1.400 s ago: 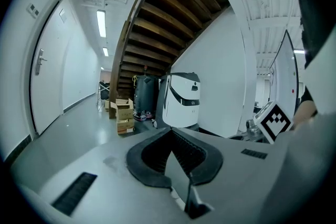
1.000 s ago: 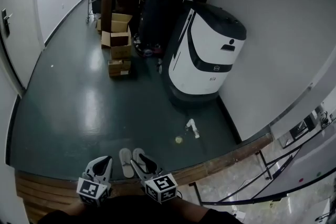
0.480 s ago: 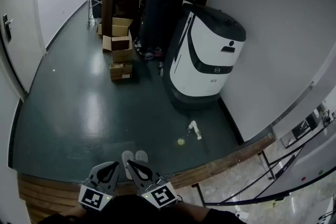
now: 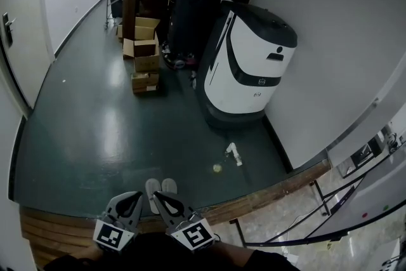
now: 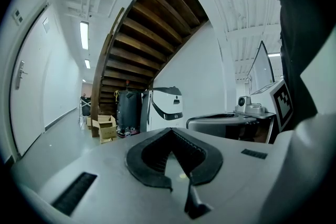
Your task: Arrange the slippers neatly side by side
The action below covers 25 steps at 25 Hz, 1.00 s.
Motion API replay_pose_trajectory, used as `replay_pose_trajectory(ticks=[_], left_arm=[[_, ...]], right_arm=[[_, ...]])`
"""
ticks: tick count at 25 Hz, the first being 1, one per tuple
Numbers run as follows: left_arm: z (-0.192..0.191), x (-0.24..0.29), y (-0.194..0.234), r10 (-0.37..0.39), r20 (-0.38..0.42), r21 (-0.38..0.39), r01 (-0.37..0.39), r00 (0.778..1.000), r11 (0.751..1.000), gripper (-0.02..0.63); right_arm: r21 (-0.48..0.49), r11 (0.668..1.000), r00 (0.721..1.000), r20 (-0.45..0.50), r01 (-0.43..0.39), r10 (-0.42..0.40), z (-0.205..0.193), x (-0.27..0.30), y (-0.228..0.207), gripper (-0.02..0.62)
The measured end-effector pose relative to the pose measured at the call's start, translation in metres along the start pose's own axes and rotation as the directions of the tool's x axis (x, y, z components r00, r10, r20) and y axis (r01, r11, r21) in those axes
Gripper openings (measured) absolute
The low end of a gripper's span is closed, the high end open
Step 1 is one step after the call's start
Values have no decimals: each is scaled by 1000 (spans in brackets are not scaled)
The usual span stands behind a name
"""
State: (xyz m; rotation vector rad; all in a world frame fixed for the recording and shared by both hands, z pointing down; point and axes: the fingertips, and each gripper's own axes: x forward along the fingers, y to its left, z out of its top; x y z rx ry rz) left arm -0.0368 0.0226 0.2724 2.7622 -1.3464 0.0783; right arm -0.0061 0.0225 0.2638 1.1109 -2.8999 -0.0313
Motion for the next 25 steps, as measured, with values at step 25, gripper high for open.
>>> replay_pose_trajectory(ticks=[25], left_arm=[[0, -1, -6, -11, 3, 2, 11, 1000, 1000, 0]], right_arm=[[36, 998, 999, -33, 42, -41, -9, -8, -9, -2]])
